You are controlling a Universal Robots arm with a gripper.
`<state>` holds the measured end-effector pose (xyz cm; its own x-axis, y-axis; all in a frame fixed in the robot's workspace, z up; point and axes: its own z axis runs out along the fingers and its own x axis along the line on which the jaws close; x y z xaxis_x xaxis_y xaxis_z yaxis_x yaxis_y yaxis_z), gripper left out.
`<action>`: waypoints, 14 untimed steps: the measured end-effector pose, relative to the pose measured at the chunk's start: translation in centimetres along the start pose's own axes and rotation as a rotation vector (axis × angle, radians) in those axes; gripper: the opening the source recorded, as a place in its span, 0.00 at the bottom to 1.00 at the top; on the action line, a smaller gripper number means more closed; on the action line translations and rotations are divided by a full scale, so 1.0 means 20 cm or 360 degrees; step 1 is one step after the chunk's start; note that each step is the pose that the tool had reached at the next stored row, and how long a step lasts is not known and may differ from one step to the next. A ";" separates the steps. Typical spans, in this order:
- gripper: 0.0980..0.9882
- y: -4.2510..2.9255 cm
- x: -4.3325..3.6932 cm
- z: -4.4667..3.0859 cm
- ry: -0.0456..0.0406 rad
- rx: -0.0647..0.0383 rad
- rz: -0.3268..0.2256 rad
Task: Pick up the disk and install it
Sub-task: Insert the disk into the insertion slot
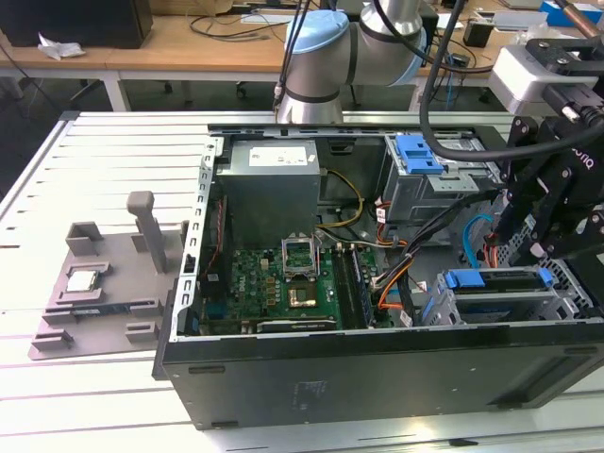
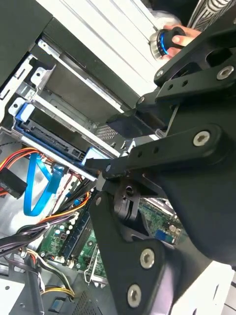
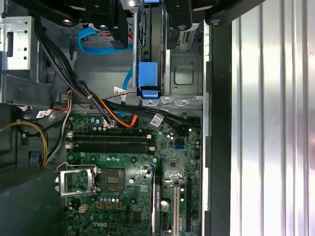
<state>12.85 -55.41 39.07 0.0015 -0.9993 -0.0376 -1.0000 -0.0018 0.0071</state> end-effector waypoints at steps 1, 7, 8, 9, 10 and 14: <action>0.37 0.000 0.000 0.000 0.0000 0.0000 0.0000; 0.02 0.000 0.000 0.000 0.0000 0.0000 0.0000; 0.01 0.000 0.000 0.000 0.0000 0.0000 0.0000; 0.01 0.000 0.000 0.001 0.0000 0.0000 0.0000; 0.01 0.000 0.000 0.001 0.0000 0.0000 0.0000; 0.01 0.000 0.000 0.001 0.0000 0.0000 0.0000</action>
<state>12.86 -55.41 39.06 0.0015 -0.9993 -0.0376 -1.0000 -0.0018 0.0070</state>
